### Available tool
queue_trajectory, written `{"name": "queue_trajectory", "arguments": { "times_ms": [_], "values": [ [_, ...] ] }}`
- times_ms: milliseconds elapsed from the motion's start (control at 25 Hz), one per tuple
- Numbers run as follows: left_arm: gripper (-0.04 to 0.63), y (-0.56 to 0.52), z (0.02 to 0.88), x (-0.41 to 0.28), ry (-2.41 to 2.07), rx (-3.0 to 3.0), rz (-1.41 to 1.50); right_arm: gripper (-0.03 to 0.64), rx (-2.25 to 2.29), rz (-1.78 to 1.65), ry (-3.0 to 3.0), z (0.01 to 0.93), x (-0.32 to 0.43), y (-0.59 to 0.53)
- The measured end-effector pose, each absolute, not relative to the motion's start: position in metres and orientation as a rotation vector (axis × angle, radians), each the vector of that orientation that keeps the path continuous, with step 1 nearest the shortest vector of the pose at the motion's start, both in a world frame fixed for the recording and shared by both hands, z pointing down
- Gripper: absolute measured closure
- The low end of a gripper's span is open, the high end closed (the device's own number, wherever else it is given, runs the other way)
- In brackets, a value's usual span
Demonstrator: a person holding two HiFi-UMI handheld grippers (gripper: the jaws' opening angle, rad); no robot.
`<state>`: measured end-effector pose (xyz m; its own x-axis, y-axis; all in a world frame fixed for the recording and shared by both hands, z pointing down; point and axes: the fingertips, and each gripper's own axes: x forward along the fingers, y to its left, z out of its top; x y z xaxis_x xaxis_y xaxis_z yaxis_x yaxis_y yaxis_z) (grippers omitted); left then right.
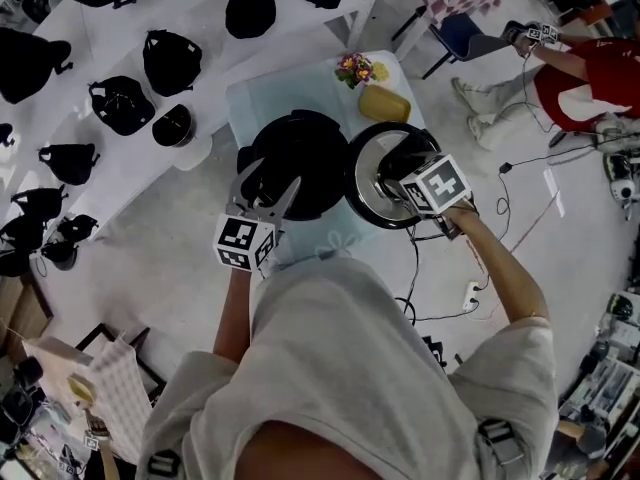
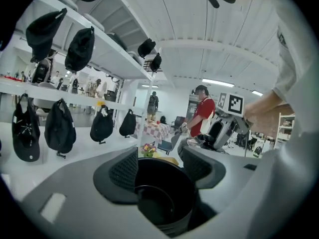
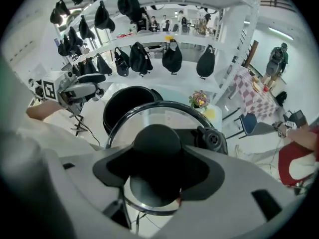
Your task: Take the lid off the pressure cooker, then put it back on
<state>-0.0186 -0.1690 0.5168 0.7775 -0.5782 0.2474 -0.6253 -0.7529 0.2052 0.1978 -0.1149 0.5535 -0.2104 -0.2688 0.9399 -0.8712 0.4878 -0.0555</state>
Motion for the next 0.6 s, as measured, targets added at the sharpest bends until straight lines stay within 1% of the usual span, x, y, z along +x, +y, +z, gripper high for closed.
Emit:
{"name": "queue_trajectory", "arguments": {
  "times_ms": [600],
  "values": [
    [0.331, -0.166, 0.519, -0.119, -1.270, 2.519, 0.188, 0.342, 0.648, 0.579, -1.815, 0.566, 0.066, -0.178]
  ]
}}
